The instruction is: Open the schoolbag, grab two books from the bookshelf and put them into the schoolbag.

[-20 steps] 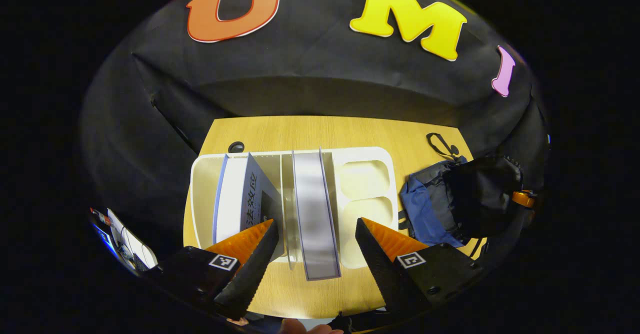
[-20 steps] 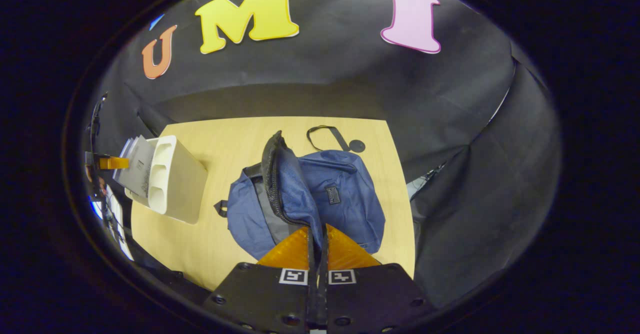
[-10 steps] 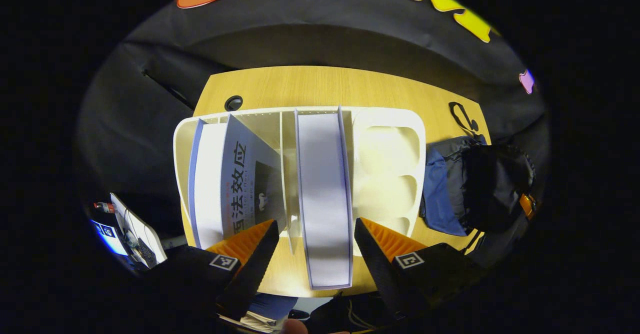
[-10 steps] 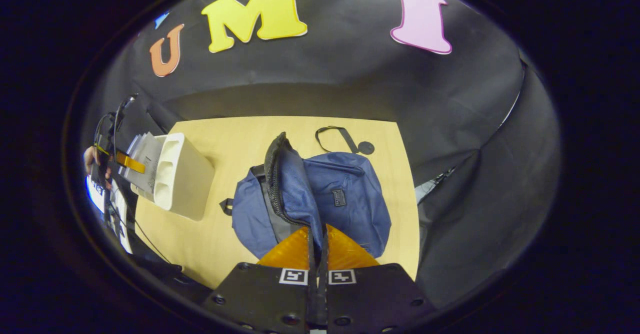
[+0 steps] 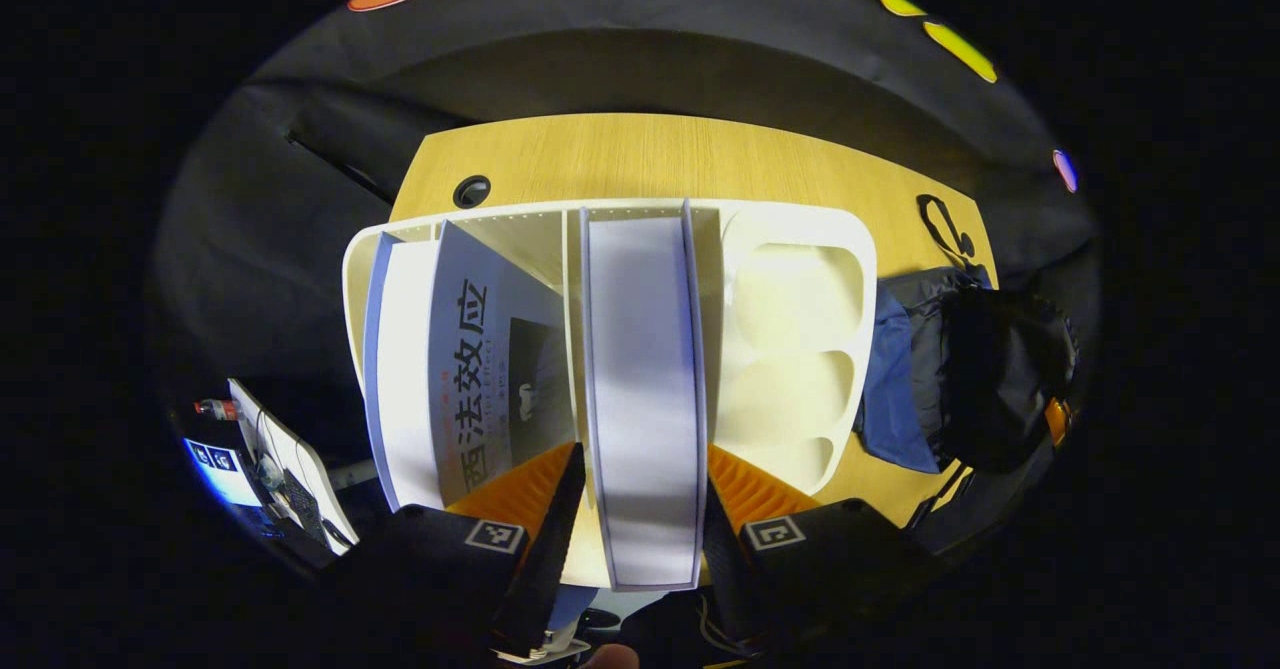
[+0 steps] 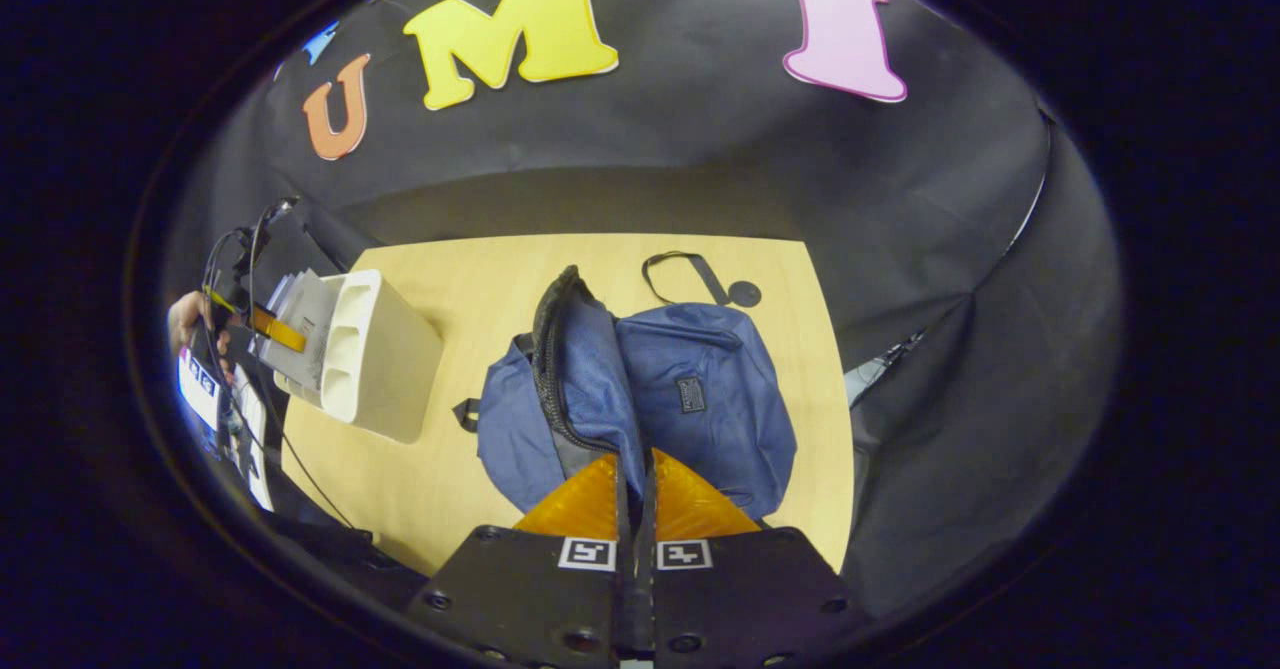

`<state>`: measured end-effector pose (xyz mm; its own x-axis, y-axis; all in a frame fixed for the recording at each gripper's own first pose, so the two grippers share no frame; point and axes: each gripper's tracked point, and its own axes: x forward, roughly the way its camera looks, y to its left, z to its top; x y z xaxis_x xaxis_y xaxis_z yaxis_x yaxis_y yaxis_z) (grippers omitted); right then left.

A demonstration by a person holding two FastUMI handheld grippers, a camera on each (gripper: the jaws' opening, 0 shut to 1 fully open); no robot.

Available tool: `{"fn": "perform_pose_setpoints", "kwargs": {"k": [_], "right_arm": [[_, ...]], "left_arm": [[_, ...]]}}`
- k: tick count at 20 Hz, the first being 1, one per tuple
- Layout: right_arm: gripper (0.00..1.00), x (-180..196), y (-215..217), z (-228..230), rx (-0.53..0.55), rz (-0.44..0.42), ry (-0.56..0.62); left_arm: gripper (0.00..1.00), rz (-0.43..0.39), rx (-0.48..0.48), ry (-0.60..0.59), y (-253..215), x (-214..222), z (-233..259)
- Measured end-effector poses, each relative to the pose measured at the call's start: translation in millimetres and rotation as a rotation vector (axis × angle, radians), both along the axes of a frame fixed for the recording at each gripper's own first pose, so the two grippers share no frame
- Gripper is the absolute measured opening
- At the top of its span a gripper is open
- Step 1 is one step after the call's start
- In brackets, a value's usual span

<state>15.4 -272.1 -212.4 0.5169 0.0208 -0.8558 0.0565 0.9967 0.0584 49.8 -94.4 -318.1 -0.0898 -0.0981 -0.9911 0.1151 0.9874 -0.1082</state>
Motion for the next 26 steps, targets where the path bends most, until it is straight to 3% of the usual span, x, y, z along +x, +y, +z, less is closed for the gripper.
{"fn": "perform_pose_setpoints", "kwargs": {"k": [4, 5, 6, 8, 11, 14, 16, 21, 23, 24, 26], "right_arm": [[0.04, -3.1, 0.7, 2.2, 0.004, -0.002, -0.002], [0.0, -3.0, 1.6, 2.5, 0.005, -0.001, -0.004], [0.04, -4.3, 2.7, 2.9, 0.006, 0.003, -0.006], [0.04, -4.1, 4.8, 3.4, 0.006, 0.009, -0.008], [0.0, -3.6, 7.5, 5.6, 0.007, 0.016, -0.01], [0.04, -6.0, 12.3, 7.4, 0.007, 0.025, -0.011], [0.04, -6.4, 15.4, 7.8, 0.006, 0.031, -0.01], [0.04, -9.2, 21.7, 10.7, -0.004, 0.034, -0.009], [0.01, -9.4, 22.8, 12.0, -0.012, 0.034, -0.007], [0.0, -10.1, 24.0, 11.5, -0.015, 0.032, -0.007], [0.04, -9.8, 25.6, 12.3, -0.018, 0.027, -0.005]], "left_arm": [[0.49, 0.019, 0.003, 0.03, -0.6, -6.9, 2.3], [0.47, 0.029, 0.003, 0.028, -1.4, -7.0, 3.7], [0.49, 0.032, 0.006, 0.023, -0.3, -7.8, 7.2], [0.44, 0.017, 0.024, 0.002, 6.1, -8.1, 16.9], [0.43, 0.0, 0.003, 0.0, 13.0, -18.5, 39.5], [0.47, -0.024, -0.019, -0.018, 23.5, -28.0, 67.9], [0.43, -0.031, -0.035, -0.053, 31.0, -30.7, 90.6], [0.46, 0.003, -0.108, -0.161, 53.5, -33.9, 149.8], [0.43, 0.013, -0.136, -0.211, 61.6, -31.2, 174.8], [0.46, 0.017, -0.16, -0.234, 62.7, -31.3, 186.8], [0.42, 0.041, -0.224, -0.272, 56.9, -31.0, 208.1]]}}
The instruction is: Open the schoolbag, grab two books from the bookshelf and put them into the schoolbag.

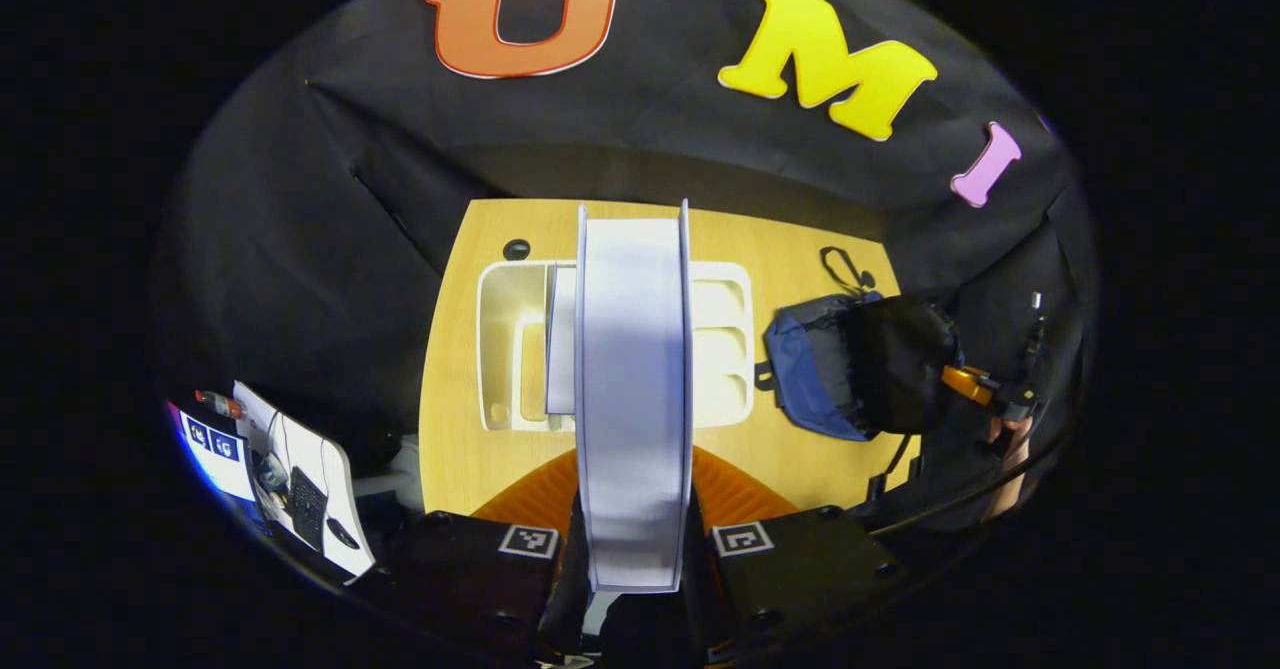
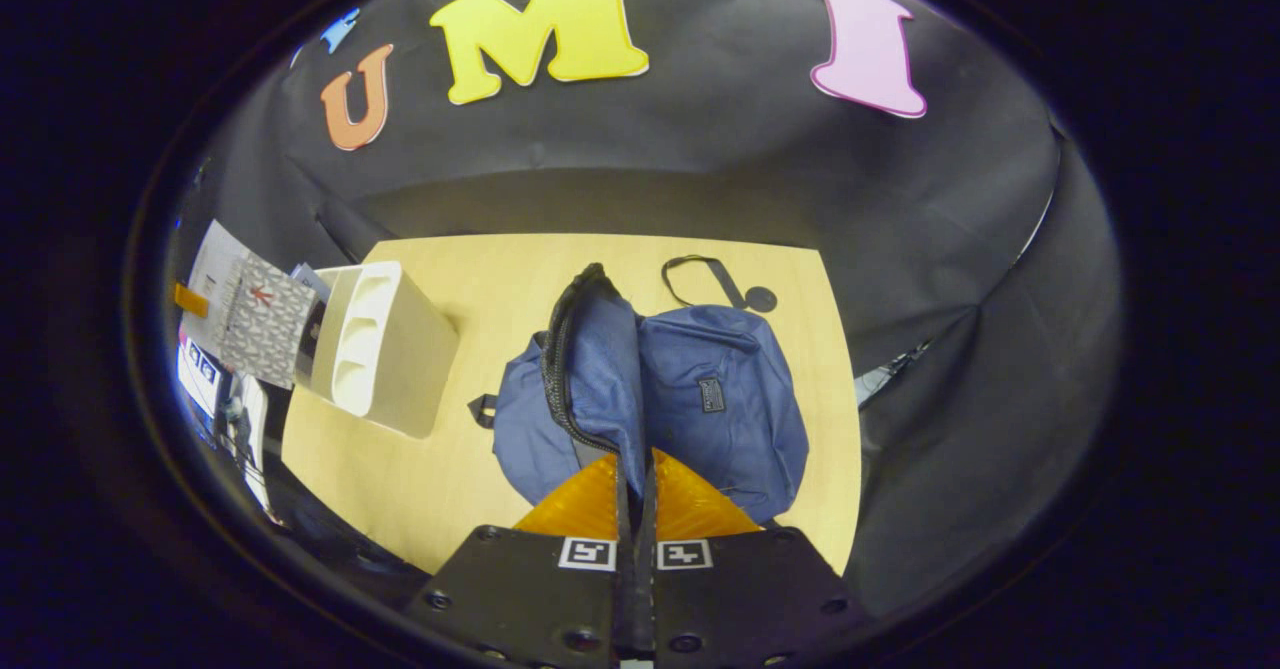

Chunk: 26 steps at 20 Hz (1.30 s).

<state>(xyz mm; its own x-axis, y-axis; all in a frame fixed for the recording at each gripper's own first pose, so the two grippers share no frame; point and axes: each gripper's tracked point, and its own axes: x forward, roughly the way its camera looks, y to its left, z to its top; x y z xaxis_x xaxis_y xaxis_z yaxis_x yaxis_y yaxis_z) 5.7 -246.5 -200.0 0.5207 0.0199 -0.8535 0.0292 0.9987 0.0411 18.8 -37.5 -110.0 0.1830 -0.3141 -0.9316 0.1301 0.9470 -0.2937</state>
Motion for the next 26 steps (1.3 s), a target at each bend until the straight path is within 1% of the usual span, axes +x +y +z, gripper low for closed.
{"fn": "perform_pose_setpoints", "kwargs": {"k": [1, 4, 6, 8, 10, 12, 14, 16, 20, 22, 25, 26], "right_arm": [[0.01, 0.0, 0.6, 0.4, -0.001, -0.003, 0.001], [0.0, -0.7, 2.1, 1.9, -0.014, -0.012, 0.005], [0.0, -0.1, 2.2, 4.4, -0.026, -0.015, 0.003], [0.01, -0.4, 3.0, 5.5, -0.025, -0.032, 0.0], [0.01, -0.5, 0.9, 6.2, -0.026, -0.05, -0.002], [0.01, -0.5, -0.5, 8.3, -0.023, -0.068, -0.006], [0.0, -1.9, -2.1, 7.5, -0.015, -0.085, -0.004], [0.01, -2.1, -3.4, 6.5, -0.007, -0.1, -0.004], [0.0, -1.2, -2.9, 7.5, 0.0, -0.107, -0.004], [0.01, -2.5, -4.2, 7.6, -0.005, -0.107, -0.002], [0.01, 0.1, -5.7, 7.1, -0.003, -0.107, 0.0], [0.04, -1.1, -4.8, 6.9, -0.005, -0.104, 0.0]], "left_arm": [[0.41, 0.007, -0.039, -0.018, -6.5, 1.9, 8.9], [0.41, 0.018, -0.181, -0.054, -42.4, 1.5, 24.6], [0.41, 0.032, -0.32, -0.035, -80.2, -6.5, 30.9], [0.41, 0.036, -0.455, 0.011, -120.6, -18.3, 30.7], [0.41, 0.026, -0.547, 0.034, -152.3, -32.0, 27.2], [0.4, 0.01, -0.613, 0.044, -184.1, -38.8, 20.2], [0.4, 0.012, -0.645, 0.042, -213.9, -39.4, 6.3], [0.41, 0.012, -0.649, 0.046, -239.3, -43.4, -13.0], [0.4, 0.061, -0.679, 0.11, -289.2, -58.5, -54.1], [0.4, 0.083, -0.689, 0.151, -307.9, -67.0, -74.7], [0.4, 0.112, -0.683, 0.178, -322.5, -70.0, -108.1], [0.4, 0.129, -0.692, 0.186, -328.3, -68.4, -118.0]]}}
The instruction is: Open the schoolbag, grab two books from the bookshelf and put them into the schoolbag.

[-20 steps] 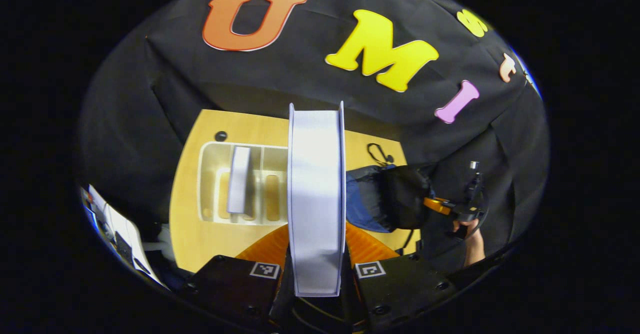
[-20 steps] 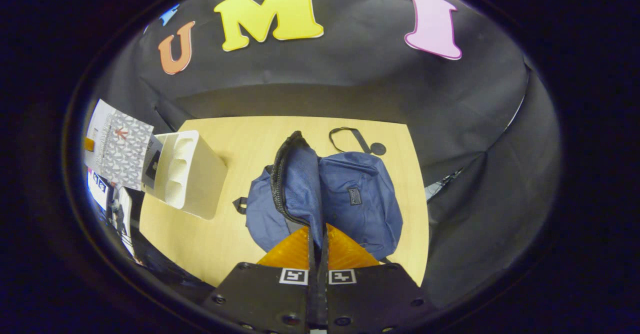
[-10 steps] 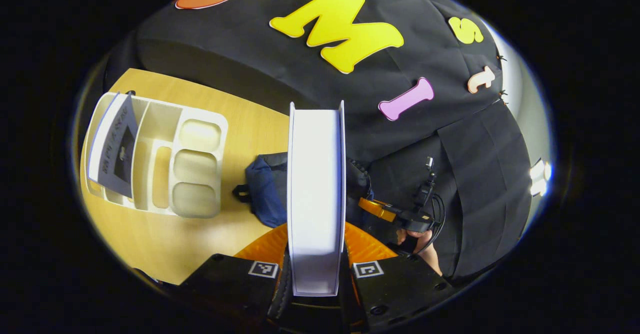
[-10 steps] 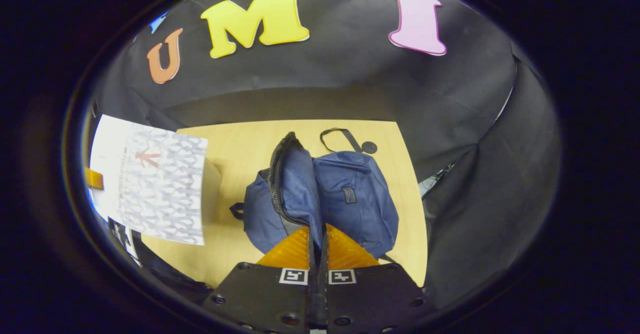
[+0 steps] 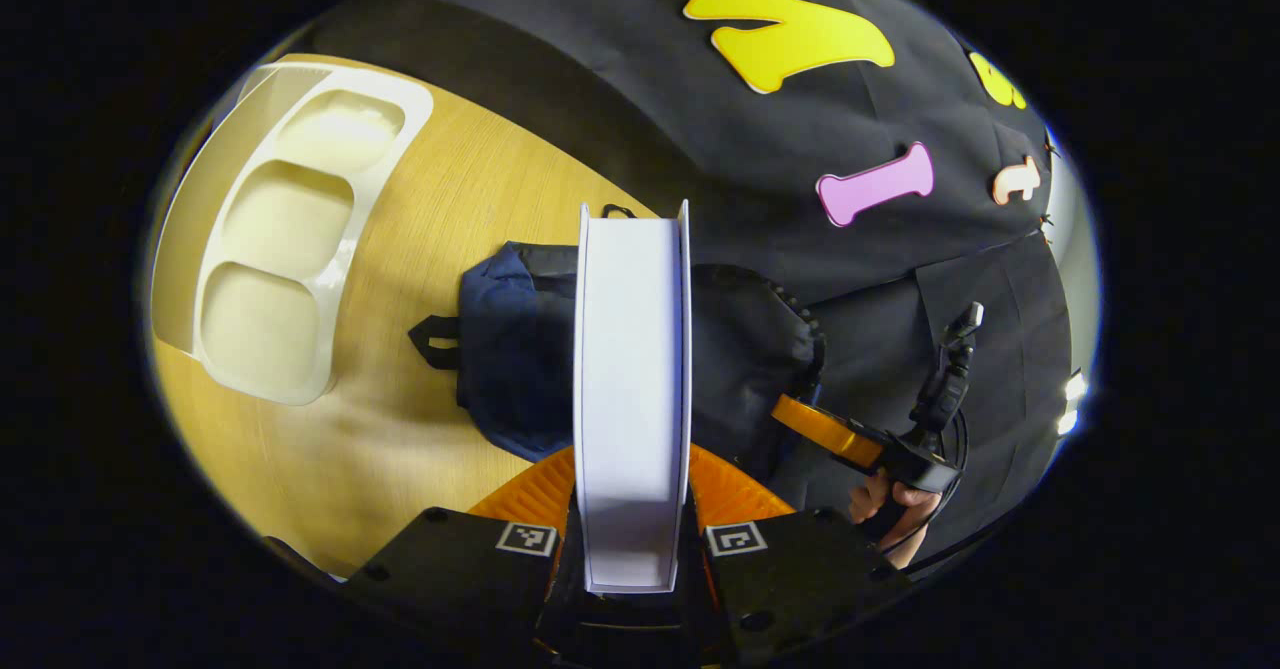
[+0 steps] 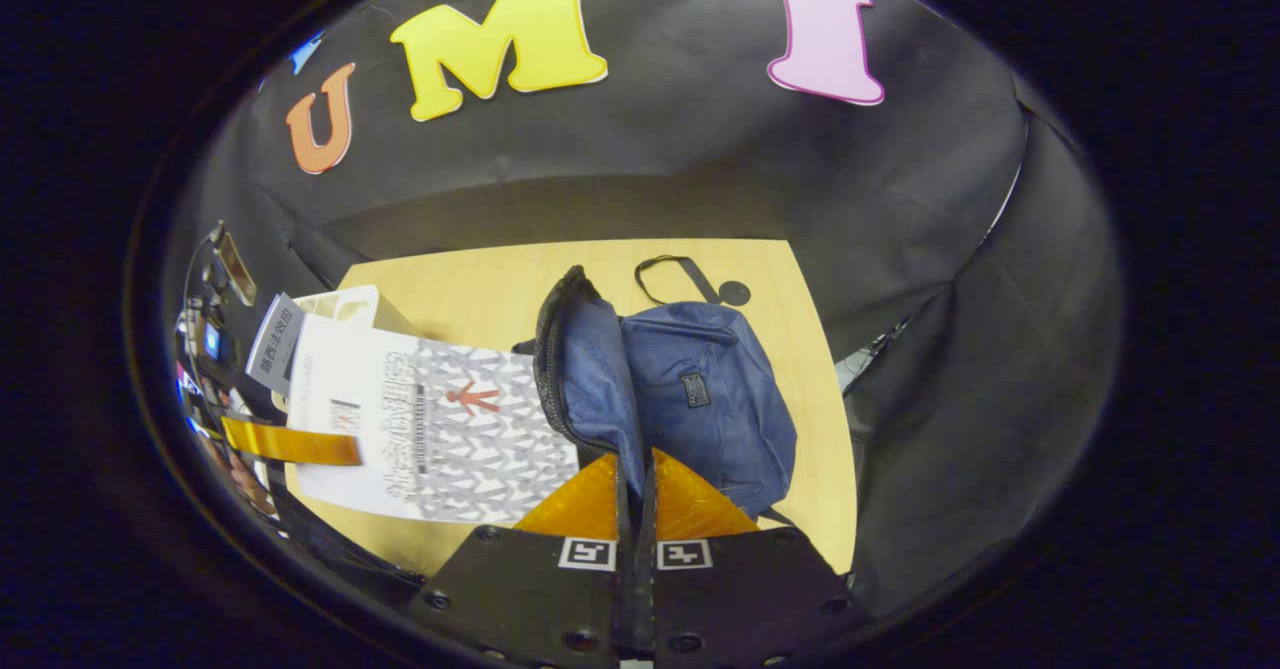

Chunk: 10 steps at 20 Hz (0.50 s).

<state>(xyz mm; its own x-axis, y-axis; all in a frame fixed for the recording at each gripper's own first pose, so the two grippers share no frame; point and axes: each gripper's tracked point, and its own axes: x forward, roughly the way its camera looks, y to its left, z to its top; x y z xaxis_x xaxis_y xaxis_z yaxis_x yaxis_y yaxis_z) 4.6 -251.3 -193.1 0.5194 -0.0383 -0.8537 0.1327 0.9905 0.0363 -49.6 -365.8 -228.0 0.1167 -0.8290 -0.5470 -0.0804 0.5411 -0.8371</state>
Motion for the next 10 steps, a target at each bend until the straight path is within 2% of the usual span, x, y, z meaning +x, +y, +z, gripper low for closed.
{"fn": "perform_pose_setpoints", "kwargs": {"k": [3, 5, 6, 10], "right_arm": [[0.0, 2.1, 2.0, 3.0, 0.0, 0.003, 0.0], [0.04, 2.7, 7.0, 2.7, 0.001, 0.009, 0.0], [0.0, 2.4, 8.6, 3.4, 0.003, 0.014, 0.0], [0.0, 3.6, 20.1, 5.2, 0.012, 0.027, 0.003]], "left_arm": [[0.4, 0.043, -0.029, 0.041, -19.1, 1.0, -23.6], [0.4, 0.043, -0.041, 0.046, -33.7, -0.5, -35.4], [0.4, 0.036, -0.041, 0.036, -41.9, -1.7, -41.3], [0.41, 0.043, -0.061, 0.024, -72.3, 0.9, -63.6]]}}
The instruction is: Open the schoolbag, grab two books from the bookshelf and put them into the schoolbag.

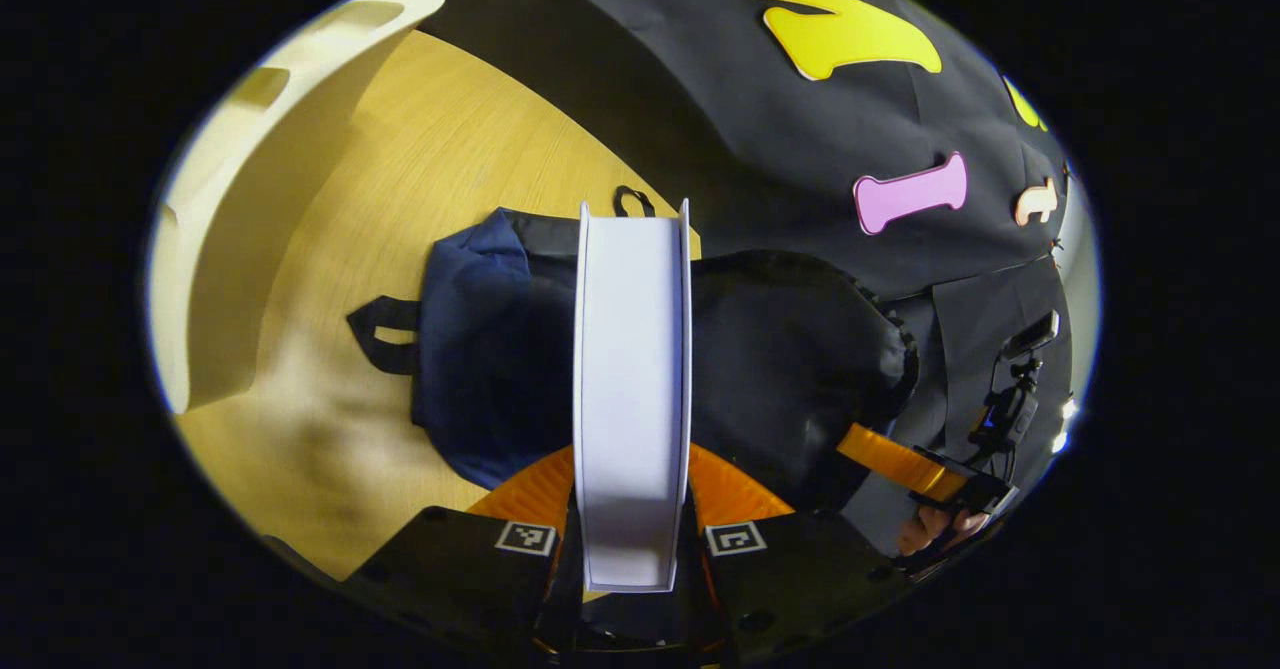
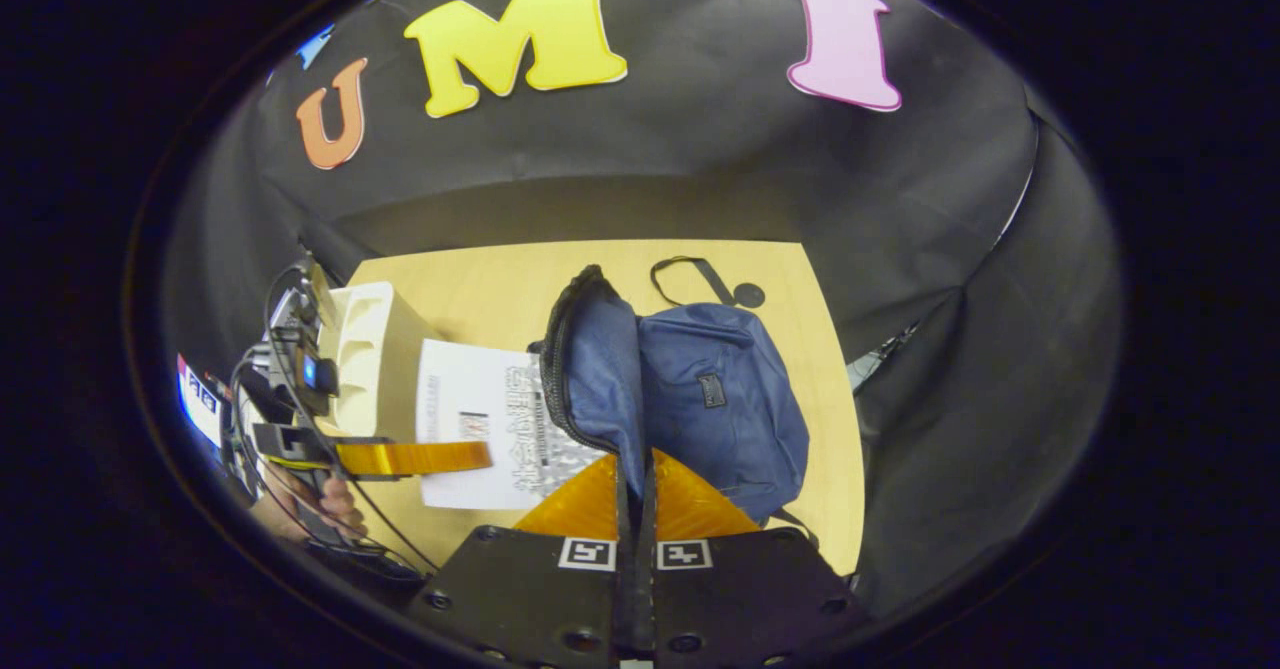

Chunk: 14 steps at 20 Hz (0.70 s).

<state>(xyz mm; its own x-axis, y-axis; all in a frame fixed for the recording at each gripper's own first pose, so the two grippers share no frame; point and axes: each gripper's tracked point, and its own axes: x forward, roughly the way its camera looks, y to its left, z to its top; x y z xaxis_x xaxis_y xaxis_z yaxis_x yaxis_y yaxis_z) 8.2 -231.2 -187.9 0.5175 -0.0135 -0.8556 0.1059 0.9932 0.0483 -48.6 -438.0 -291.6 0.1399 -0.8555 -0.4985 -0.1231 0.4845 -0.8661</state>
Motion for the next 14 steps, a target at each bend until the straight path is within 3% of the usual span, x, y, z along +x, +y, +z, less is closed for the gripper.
{"fn": "perform_pose_setpoints", "kwargs": {"k": [8, 10, 14], "right_arm": [[0.04, 0.5, 23.0, 3.4, 0.001, 0.047, 0.002], [0.0, 0.6, 27.3, 2.3, 0.0, 0.057, 0.003], [0.04, 2.1, 30.5, 2.2, -0.008, 0.069, 0.007]], "left_arm": [[0.4, -0.002, -0.099, -0.017, -51.1, -3.9, -26.4], [0.4, 0.02, -0.122, -0.004, -59.9, -2.5, -32.5], [0.4, 0.076, -0.164, 0.062, -70.7, -0.1, -45.1]]}}
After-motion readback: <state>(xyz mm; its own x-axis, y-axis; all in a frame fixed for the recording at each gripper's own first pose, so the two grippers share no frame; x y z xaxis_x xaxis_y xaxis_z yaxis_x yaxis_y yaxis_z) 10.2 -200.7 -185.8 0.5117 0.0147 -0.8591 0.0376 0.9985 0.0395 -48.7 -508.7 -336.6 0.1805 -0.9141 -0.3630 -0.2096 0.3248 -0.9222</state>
